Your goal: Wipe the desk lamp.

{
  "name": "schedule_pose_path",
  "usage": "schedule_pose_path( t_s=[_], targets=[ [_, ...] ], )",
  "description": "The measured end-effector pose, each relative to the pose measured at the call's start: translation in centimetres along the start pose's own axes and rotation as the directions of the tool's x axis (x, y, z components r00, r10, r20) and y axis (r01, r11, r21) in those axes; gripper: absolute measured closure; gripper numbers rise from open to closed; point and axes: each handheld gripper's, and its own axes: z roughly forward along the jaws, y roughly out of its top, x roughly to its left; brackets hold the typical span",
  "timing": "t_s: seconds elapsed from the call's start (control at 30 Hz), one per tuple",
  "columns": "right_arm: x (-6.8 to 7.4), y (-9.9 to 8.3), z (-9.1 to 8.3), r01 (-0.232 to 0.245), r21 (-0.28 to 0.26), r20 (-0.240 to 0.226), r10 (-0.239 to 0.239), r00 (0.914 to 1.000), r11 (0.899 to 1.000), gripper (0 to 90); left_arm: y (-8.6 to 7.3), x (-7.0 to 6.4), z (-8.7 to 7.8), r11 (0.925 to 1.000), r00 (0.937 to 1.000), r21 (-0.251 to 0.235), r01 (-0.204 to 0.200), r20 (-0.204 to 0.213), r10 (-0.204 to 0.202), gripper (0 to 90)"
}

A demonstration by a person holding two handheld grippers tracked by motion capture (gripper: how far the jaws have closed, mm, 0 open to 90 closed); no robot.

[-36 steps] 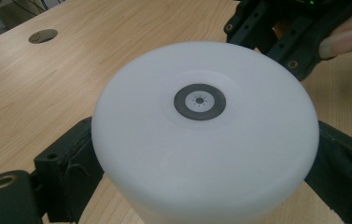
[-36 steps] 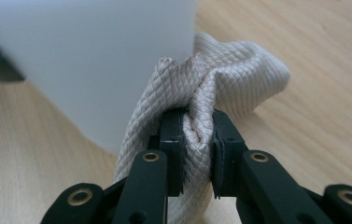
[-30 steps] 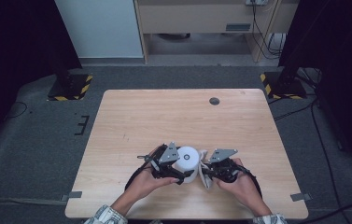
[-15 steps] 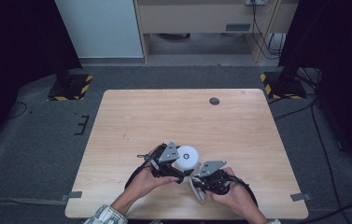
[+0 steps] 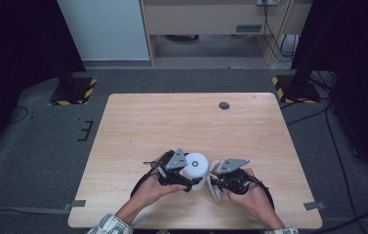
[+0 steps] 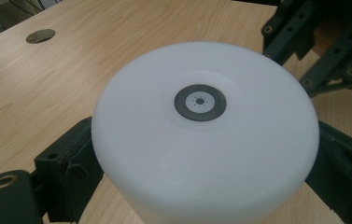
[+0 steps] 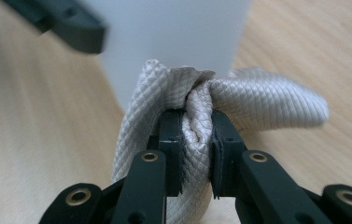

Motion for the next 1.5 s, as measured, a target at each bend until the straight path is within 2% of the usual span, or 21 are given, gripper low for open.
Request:
schedule_pose_path(
  t_s=[0.17, 0.2, 0.3, 0.33, 0.43, 0.47, 0.53, 0.63, 0.9, 1.03, 1.23, 1.5],
  targets=[
    [-1.3, 0.3, 0.4, -0.032, -0.024, 0.022, 0.033, 0.9992, 0.999, 77.8, 0.0, 0.0, 0.0, 1.0000, 1.0000, 0.000, -0.001, 0.001, 0.001, 7.4],
    [-1.9, 0.5, 0.8, -0.057, -0.031, 0.019, 0.057, 0.9982, 0.998, 77.9, 0.0, 0.0, 0.0, 1.0000, 1.0000, 0.003, -0.004, 0.003, 0.004, 7.4],
    [-2.0, 0.4, 1.1, -0.059, -0.016, 0.017, 0.059, 0.9981, 0.998, 78.0, 0.0, 0.0, 0.0, 1.0000, 1.0000, 0.003, -0.004, 0.002, 0.004, 7.4],
    [-1.6, 0.3, 1.2, -0.048, 0.004, 0.022, 0.048, 0.9986, 0.999, 78.1, 0.0, 0.0, 0.0, 1.0000, 1.0000, 0.004, -0.003, 0.001, 0.003, 7.4],
    [-1.2, 0.1, 0.9, -0.041, 0.013, 0.012, 0.041, 0.9991, 0.999, 78.0, 0.0, 0.0, 0.0, 1.0000, 1.0000, 0.005, -0.004, -0.001, 0.004, 7.3],
    [-0.3, 0.0, 0.6, -0.027, 0.019, -0.009, 0.027, 0.9996, 0.999, 78.0, 0.0, 0.0, 0.0, 1.0000, 1.0000, 0.006, -0.005, -0.002, 0.005, 7.3],
    [0.0, -0.1, 0.5, -0.022, 0.021, -0.014, 0.022, 0.9997, 1.000, 78.0, 0.0, 0.0, 0.0, 1.0000, 1.0000, 0.006, -0.004, -0.003, 0.004, 7.3],
    [1.0, -0.1, 0.6, 0.012, 0.042, -0.031, -0.010, 0.9995, 0.999, 78.0, 0.0, 0.0, 0.0, 1.0000, 1.0000, 0.002, 0.004, -0.003, -0.004, 7.3],
    [2.6, 0.3, 1.4, 0.060, 0.064, -0.098, -0.053, 0.9937, 0.996, 78.1, 0.0, 0.3, -0.1, 0.9999, 0.9999, 0.003, 0.012, -0.004, -0.012, 7.4],
    [3.5, 0.6, 2.0, 0.077, 0.057, -0.125, -0.070, 0.9898, 0.995, 78.1, 0.0, 0.3, -0.1, 0.9999, 0.9999, 0.005, 0.014, -0.006, -0.014, 7.4],
    [4.3, 1.0, 3.0, 0.096, 0.046, -0.154, -0.088, 0.9842, 0.994, 78.0, 0.0, 0.3, -0.1, 0.9999, 0.9999, 0.008, 0.012, -0.006, -0.012, 7.4],
    [4.5, 1.1, 3.7, 0.096, 0.059, -0.162, -0.085, 0.9831, 0.994, 78.0, 0.0, 0.3, -0.1, 0.9998, 0.9998, 0.005, 0.018, -0.005, -0.018, 7.5]
  ],
)
